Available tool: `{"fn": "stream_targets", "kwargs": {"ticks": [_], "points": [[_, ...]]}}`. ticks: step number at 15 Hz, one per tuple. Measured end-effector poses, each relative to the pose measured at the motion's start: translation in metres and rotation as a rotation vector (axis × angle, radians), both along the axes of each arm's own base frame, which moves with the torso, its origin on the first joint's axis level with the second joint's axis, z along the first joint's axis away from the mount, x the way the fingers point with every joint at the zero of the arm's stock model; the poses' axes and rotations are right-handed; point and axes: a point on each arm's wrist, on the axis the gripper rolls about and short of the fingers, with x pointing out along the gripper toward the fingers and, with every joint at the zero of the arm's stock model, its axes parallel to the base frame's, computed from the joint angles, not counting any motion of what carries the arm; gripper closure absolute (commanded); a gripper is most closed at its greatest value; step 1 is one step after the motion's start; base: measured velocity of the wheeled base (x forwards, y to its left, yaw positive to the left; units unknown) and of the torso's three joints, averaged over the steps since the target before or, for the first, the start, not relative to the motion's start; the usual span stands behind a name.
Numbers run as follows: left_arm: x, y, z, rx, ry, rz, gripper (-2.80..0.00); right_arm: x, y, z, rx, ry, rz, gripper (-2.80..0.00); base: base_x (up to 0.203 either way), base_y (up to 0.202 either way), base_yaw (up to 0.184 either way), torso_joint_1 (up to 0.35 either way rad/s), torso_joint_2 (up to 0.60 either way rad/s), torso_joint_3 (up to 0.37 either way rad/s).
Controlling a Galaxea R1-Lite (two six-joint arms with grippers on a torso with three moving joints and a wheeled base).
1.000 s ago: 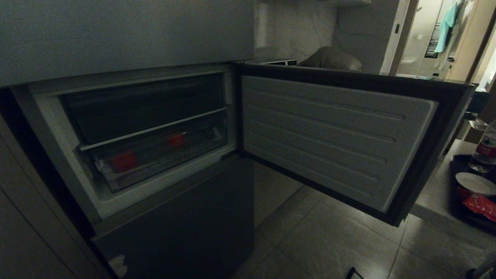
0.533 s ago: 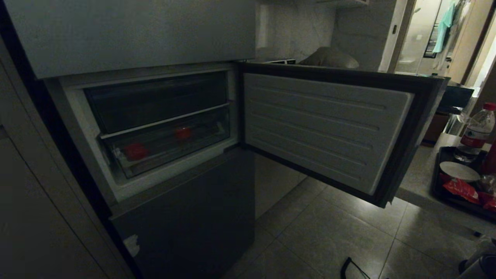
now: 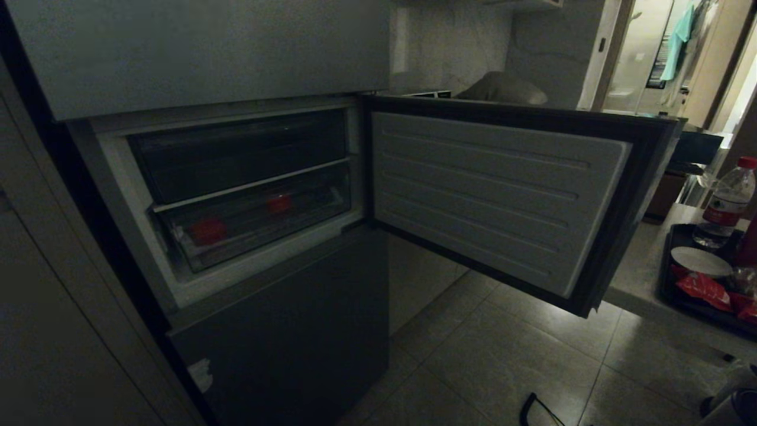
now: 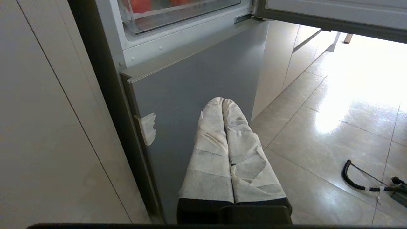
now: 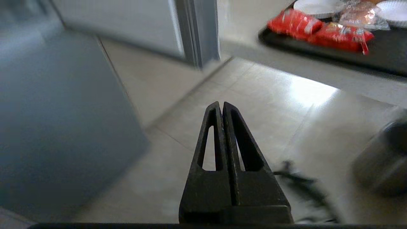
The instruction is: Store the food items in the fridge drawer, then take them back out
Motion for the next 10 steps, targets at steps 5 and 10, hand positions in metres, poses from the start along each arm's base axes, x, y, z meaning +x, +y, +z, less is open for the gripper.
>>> {"fn": "stream_targets", "kwargs": {"ticks": [5,10], "points": [[0.000,0.000,0.000,0.000,0.000,0.000,0.00,0.079,-0.004,0.075,0.332,-0.009,-0.156,0.00,0.000,0.000,0.000,0.000,0.00,0.000],[0.000,0.000,0.000,0.000,0.000,0.000,0.00,0.180,-0.059,0.118,0.485,-0.160,-0.418,0.00,0.000,0.000,0.000,0.000,0.00,0.000]]}}
